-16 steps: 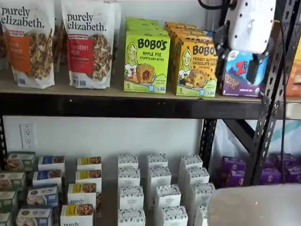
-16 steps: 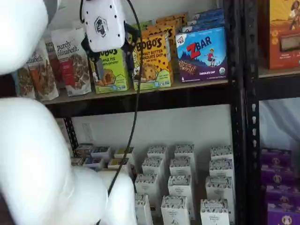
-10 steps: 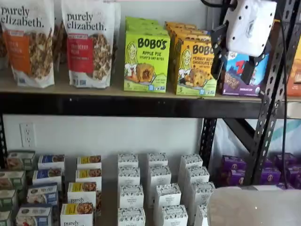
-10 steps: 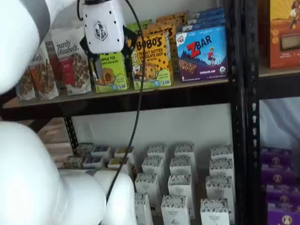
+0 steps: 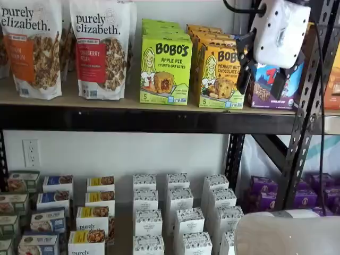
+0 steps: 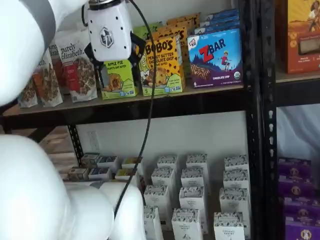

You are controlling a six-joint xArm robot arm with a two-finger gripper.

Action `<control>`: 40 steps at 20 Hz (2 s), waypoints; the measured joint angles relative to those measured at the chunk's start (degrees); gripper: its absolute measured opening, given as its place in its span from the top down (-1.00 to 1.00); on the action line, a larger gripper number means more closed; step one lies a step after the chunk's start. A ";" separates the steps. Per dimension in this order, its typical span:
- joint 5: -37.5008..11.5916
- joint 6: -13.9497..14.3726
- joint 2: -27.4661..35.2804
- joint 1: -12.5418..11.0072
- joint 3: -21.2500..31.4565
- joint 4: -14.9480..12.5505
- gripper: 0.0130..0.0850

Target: Pick the green box on the top shelf, the fourth from the left

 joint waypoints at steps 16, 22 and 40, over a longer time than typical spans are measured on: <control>-1.98 4.17 0.07 4.91 1.45 -1.98 -1.00; -3.67 6.05 1.03 7.09 1.57 -2.80 -1.00; -9.31 11.29 7.00 13.04 -1.21 -5.14 -1.00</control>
